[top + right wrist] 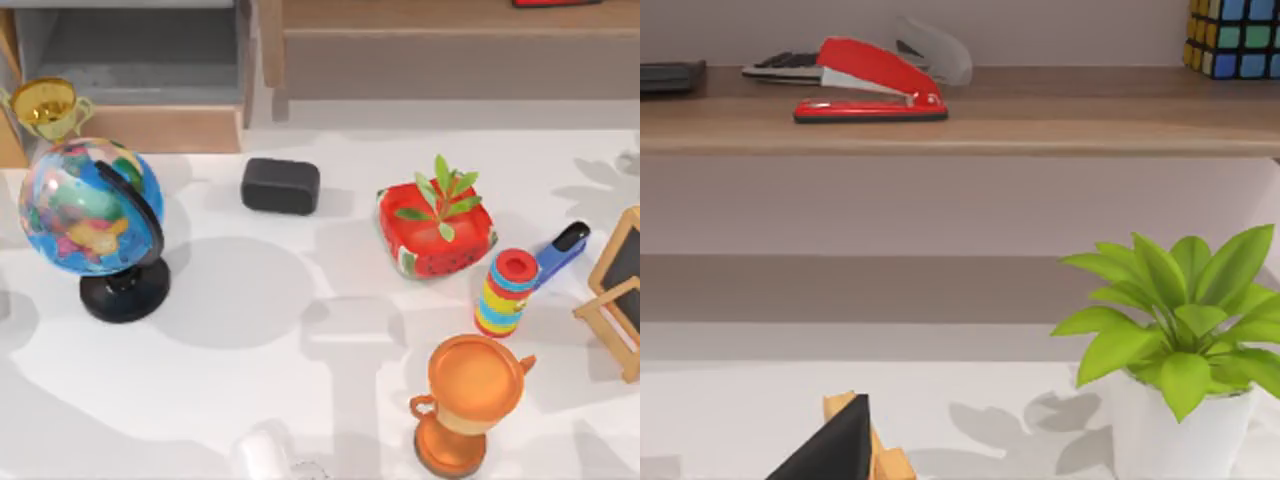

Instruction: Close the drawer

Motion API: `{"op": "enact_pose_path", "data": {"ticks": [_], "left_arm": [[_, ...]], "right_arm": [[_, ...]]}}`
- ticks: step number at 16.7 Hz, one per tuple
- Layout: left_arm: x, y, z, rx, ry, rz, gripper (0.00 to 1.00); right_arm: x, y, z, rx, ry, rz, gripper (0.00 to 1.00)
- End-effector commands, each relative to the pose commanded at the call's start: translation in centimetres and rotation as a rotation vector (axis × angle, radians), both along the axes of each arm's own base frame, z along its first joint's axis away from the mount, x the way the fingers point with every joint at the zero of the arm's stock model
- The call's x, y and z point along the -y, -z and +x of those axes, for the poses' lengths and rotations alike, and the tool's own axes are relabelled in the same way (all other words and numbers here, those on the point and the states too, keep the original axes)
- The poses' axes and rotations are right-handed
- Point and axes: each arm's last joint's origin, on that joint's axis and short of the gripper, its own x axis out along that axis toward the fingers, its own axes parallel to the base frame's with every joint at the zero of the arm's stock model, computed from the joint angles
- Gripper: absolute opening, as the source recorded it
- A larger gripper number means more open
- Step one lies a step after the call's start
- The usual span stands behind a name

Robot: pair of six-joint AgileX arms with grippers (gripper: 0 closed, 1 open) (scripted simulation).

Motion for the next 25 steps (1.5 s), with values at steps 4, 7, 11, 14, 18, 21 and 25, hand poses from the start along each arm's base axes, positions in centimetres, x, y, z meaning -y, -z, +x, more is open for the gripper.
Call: {"op": "enact_pose_path", "data": {"ticks": [4,7,11,14,18,21,25], "left_arm": [[-0.1,0.4,0.8,-0.013,0.003,-0.006,0.00],[-0.2,0.1,3.3,-0.002,-0.001,-0.001,0.00],[0.0,0.0,6.0,-0.001,-0.003,-0.001,0.00],[0.0,0.0,6.1,-0.003,-0.003,-0.002,0.00],[0.0,0.0,6.1,-0.003,-0.003,-0.002,0.23],[0.0,0.0,6.1,-0.003,-0.003,-0.002,0.45],[0.0,0.0,6.1,-0.003,-0.003,-0.002,0.75]], "right_arm": [[0.0,0.0,0.0,0.000,0.000,0.000,1.00],[0.0,0.0,0.0,0.000,0.000,0.000,1.00],[0.0,0.0,0.0,0.000,0.000,0.000,1.00],[0.0,0.0,0.0,0.000,0.000,0.000,1.00],[0.0,0.0,0.0,0.000,0.000,0.000,1.00],[0.0,0.0,0.0,0.000,0.000,0.000,1.00],[0.0,0.0,0.0,0.000,0.000,0.000,1.00]]}}
